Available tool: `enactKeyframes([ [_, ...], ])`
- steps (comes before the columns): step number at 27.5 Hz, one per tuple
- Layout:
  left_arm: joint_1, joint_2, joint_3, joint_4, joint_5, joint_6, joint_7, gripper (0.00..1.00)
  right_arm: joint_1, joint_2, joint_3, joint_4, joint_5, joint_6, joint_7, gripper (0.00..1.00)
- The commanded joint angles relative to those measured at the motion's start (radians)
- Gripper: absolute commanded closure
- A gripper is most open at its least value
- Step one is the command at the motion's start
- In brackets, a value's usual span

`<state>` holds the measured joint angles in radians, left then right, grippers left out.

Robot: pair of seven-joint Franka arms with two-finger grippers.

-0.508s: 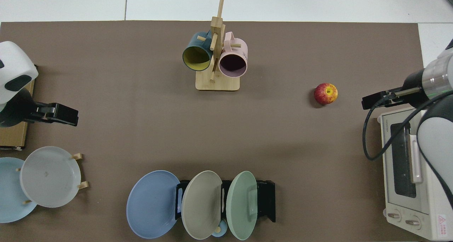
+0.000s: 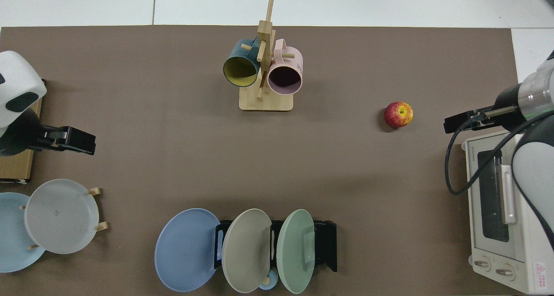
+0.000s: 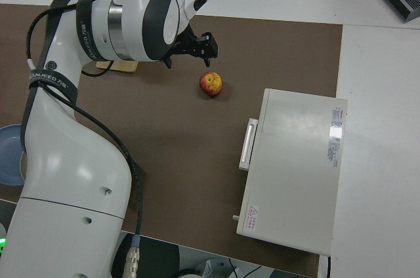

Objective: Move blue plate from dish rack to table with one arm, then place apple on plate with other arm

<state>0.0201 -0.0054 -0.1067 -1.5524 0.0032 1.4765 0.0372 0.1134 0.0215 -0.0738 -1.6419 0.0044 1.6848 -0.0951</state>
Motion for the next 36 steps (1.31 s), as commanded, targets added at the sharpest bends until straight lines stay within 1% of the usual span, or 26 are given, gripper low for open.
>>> enactKeyframes([
  [1, 0.008, -0.038, -0.001, -0.040, -0.012, -0.002, 0.004, 0.00, -0.003, 0.014, 0.005, 0.024, -0.010, -0.020, 0.018, 0.00],
  [4, 0.008, -0.047, -0.001, -0.051, -0.012, -0.002, 0.000, 0.00, -0.003, 0.024, 0.005, 0.034, -0.014, -0.026, 0.018, 0.00],
  [8, 0.006, -0.051, 0.001, -0.058, -0.014, 0.002, 0.000, 0.00, -0.008, 0.070, 0.003, 0.100, -0.014, -0.062, 0.018, 0.00],
  [12, 0.006, -0.087, 0.001, -0.113, -0.014, 0.019, 0.000, 0.00, -0.012, 0.103, 0.003, 0.137, -0.014, -0.066, 0.018, 0.00],
  [17, 0.000, -0.168, -0.001, -0.239, -0.015, 0.063, -0.003, 0.00, -0.005, 0.159, 0.002, 0.188, -0.014, -0.059, 0.034, 0.00],
  [21, -0.002, -0.245, -0.005, -0.354, -0.023, 0.120, -0.013, 0.00, -0.005, 0.230, 0.003, 0.255, -0.012, -0.056, 0.038, 0.00],
  [26, -0.003, -0.295, -0.019, -0.448, -0.078, 0.143, -0.036, 0.00, -0.003, 0.307, 0.005, 0.310, -0.010, -0.027, 0.038, 0.00],
  [29, -0.002, -0.329, -0.062, -0.547, -0.123, 0.200, -0.037, 0.00, -0.001, 0.334, 0.006, 0.318, -0.010, 0.009, 0.038, 0.00],
  [33, 0.001, -0.380, -0.122, -0.704, -0.143, 0.264, -0.049, 0.01, 0.003, 0.370, 0.006, 0.312, -0.010, 0.058, 0.040, 0.00],
  [36, 0.000, -0.421, -0.136, -0.785, -0.167, 0.297, -0.049, 0.01, 0.008, 0.383, 0.008, 0.288, -0.012, 0.116, 0.061, 0.00],
])
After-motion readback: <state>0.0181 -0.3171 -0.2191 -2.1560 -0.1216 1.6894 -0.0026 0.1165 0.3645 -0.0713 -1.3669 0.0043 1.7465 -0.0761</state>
